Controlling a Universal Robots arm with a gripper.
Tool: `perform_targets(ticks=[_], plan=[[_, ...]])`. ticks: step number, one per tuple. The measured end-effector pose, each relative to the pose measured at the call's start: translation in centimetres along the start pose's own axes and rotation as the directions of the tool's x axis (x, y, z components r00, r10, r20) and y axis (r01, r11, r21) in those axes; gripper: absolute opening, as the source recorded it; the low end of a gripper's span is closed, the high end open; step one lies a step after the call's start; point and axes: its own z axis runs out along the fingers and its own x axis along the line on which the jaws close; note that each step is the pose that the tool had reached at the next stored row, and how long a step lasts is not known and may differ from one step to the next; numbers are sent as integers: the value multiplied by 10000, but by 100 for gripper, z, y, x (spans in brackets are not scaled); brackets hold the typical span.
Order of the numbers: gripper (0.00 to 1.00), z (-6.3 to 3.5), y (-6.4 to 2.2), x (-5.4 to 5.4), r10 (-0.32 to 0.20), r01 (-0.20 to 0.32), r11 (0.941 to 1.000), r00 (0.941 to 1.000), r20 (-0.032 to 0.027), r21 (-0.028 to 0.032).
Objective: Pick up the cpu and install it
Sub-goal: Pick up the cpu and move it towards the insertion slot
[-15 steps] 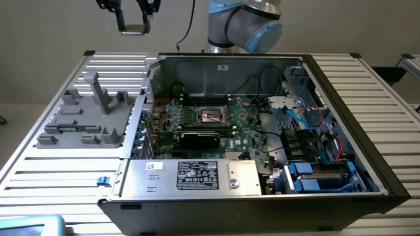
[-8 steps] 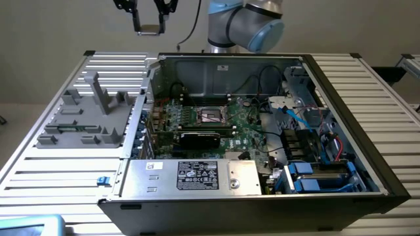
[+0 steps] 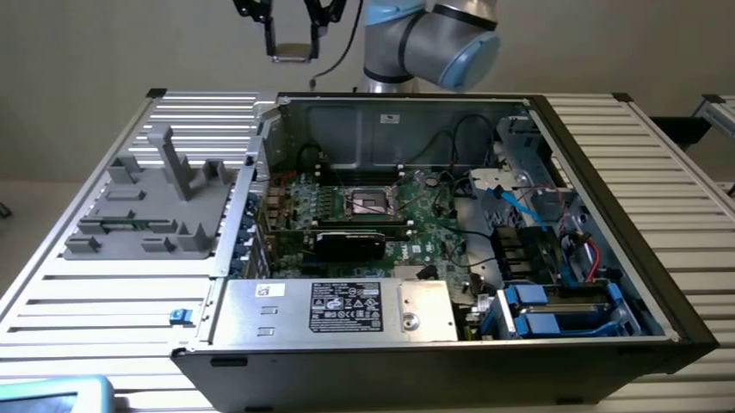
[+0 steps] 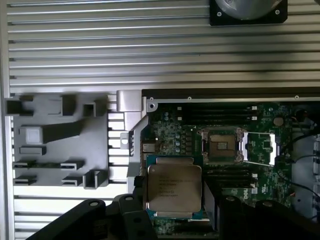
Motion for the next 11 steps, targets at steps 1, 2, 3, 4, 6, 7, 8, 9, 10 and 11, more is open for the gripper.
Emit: perform_targets(ticks=[1,2,3,4,6,7,8,9,10,11], plan=[[54,-2,0,-47,-1,1,10000,10000,0,0],[54,-5,1,-94,0,0,10000,10000,0,-2],[54,-7,2,-139,0,0,10000,10000,0,-4],[54,-9,2,-184,-1,1,10000,10000,0,-5],[54,-13,3,-274,-1,1,10000,10000,0,-8],[54,-15,3,-319,-1,1,10000,10000,0,-9],[54,-17,4,-364,-1,1,10000,10000,1,-12],[54,-19,4,-408,-1,1,10000,10000,0,-12],[54,-21,5,-458,-1,1,10000,10000,0,-14],[54,-24,6,-502,-1,1,10000,10000,-1,-16]])
